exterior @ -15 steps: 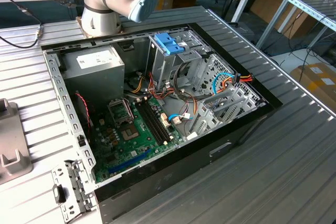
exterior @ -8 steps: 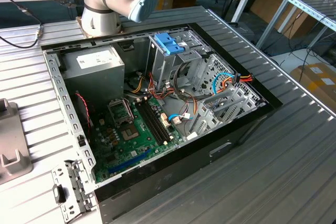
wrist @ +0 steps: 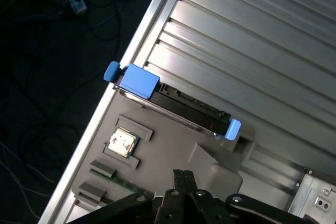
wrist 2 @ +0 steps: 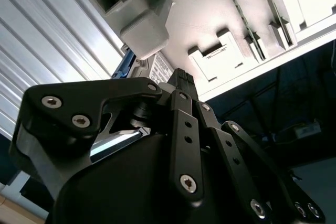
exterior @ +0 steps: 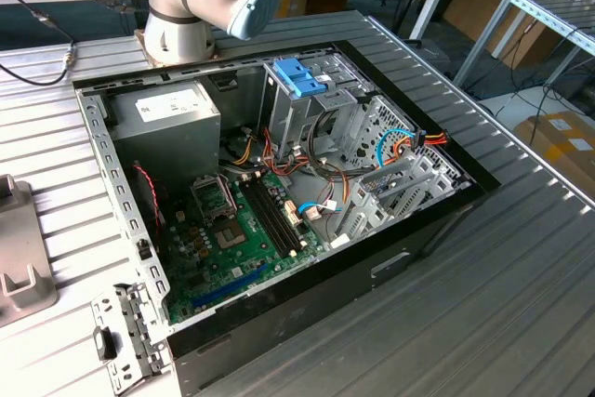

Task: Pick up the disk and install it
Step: 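Pick up the disk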

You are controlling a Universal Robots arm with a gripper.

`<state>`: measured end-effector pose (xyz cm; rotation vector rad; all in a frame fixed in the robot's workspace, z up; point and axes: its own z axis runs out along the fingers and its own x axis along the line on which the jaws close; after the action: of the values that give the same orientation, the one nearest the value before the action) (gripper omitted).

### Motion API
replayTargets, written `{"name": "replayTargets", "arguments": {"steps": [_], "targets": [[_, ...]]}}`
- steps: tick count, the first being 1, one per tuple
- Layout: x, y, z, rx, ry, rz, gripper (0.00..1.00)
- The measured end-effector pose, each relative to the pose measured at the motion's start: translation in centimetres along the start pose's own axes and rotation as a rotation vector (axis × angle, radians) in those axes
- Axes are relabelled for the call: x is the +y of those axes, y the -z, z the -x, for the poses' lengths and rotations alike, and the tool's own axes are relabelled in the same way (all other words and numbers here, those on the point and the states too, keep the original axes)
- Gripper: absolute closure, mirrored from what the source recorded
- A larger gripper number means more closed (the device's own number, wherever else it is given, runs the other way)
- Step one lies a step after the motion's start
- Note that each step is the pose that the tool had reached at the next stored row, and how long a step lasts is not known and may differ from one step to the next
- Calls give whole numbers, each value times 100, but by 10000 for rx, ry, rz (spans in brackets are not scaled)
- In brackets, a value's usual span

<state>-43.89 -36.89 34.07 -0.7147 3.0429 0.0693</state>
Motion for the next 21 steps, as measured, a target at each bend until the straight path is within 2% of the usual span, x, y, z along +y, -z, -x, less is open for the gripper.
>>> {"name": "replayTargets", "arguments": {"steps": [21], "targets": [[0,0,0,35,882,22,90]]}}
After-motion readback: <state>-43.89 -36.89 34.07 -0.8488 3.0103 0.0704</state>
